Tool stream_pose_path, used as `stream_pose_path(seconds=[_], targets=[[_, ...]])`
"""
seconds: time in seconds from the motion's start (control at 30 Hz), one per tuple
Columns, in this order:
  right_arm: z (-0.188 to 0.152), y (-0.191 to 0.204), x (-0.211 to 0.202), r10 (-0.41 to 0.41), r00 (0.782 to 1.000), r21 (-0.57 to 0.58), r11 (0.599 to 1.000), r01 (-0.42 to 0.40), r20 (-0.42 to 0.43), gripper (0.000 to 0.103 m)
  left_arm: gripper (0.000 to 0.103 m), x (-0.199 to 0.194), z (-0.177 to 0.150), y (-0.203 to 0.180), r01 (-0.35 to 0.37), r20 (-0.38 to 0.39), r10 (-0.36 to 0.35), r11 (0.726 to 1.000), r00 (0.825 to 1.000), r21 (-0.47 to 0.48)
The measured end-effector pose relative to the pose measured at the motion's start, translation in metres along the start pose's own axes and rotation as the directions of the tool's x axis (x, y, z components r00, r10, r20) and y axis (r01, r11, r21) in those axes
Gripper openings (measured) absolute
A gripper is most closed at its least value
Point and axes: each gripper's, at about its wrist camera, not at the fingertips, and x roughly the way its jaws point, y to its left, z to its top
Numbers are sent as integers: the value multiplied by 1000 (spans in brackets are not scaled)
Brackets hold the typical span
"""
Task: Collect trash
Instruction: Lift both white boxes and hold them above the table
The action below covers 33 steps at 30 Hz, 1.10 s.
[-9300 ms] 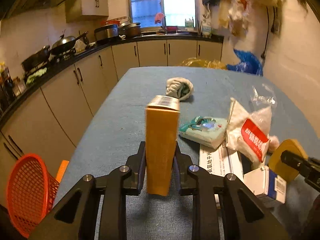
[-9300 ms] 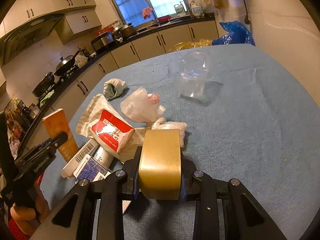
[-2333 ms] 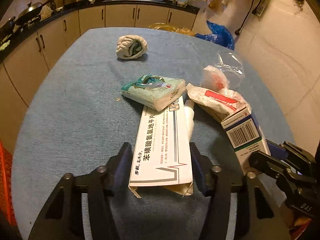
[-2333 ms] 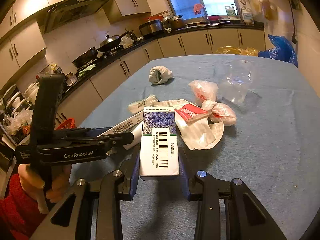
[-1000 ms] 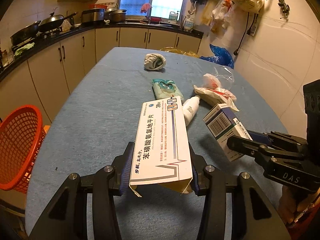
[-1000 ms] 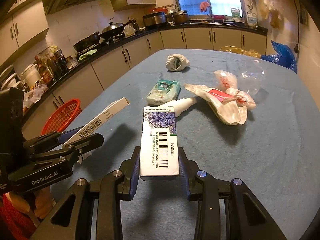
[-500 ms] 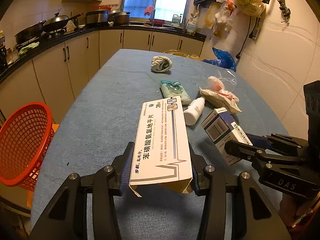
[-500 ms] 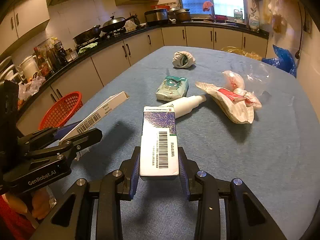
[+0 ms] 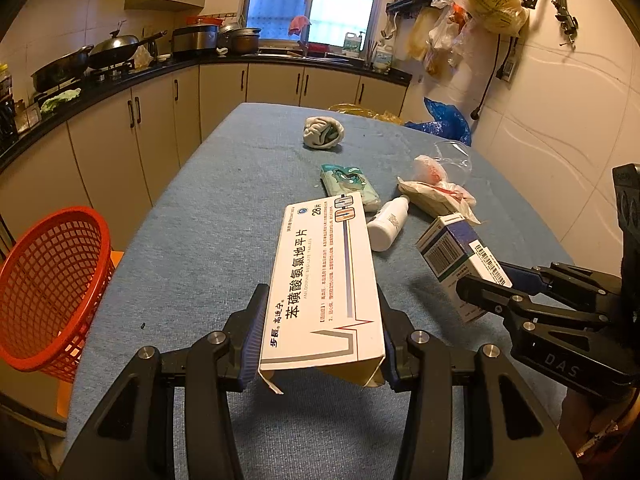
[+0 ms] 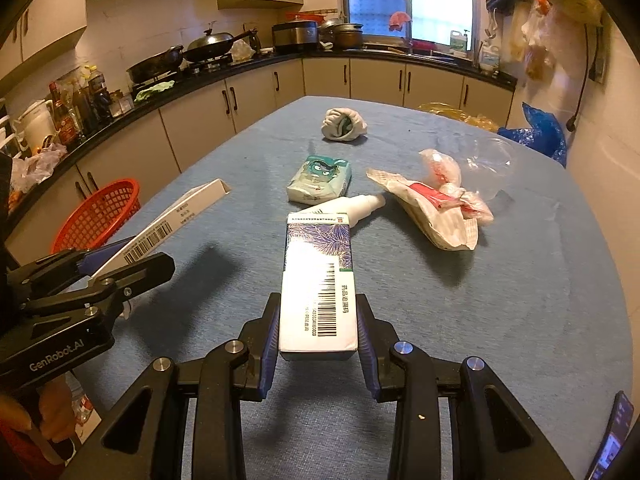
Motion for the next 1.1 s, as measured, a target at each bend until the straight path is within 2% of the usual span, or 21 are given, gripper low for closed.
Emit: stream_pose_path(seconds=[1.1], targets=[[-1,4,5,-7,1000,-3,1000,7,-11,37,46,2,0,3,-7,-2,7,1000,1000,-1]])
